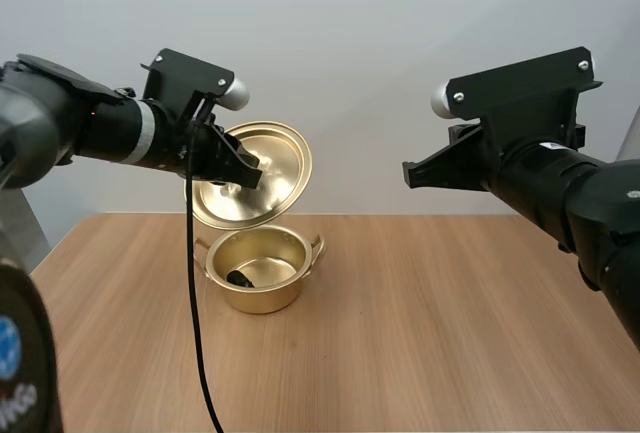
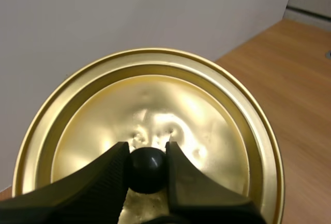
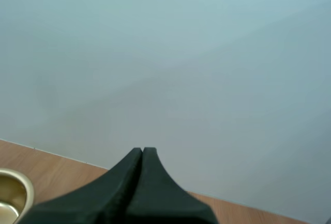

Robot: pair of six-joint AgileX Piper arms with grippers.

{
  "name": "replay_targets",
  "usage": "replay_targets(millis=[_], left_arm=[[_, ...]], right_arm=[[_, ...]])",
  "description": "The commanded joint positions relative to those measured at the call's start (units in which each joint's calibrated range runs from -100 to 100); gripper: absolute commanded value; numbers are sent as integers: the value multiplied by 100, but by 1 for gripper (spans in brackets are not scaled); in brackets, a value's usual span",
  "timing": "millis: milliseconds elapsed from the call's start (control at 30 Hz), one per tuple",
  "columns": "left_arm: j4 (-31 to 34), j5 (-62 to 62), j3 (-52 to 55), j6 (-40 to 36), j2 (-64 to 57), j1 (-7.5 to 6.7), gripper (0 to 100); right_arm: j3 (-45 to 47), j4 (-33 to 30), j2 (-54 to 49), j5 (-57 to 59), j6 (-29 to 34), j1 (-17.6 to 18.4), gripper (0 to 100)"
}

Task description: Open the pot, put the car inside, and close it

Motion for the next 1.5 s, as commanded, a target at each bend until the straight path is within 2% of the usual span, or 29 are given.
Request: replay_targets(millis=[0,67,133,233,367,533,1000,1333,1467], left_arm=[[1416,-652,-85,-656,360,-438,0],[1772,-859,-143,-878,523,-623,0],[1863,-978,-164,-914,752,-790,0],[1891,-1196,-196,-938,1005,-881,0],[2193,-974,-559,-1170,1496,-888,0],[2270,-35,-1141,-1257,1918,-888,0],[2123,-236,-1308,-1362,2627,-888,0],[2395,-405,-1282,-1394,2853,-888,0],[2395,-935,-1079,-1379,2853,-888,0]], right_arm=[[12,-26,-53,-1,3,-22,0],[12,-24,-53,-34,3,-30,0],[12,-24,-53,-34,3,-30,0],[12,-24,-53,-34,3,-30,0],[12,-37,-53,-34,3,-30,0],[12,-109,-38,-34,3,-30,0],[12,-121,61,-34,3,-30,0],[12,-121,229,-34,3,-30,0],[12,-121,229,-34,3,-30,0]])
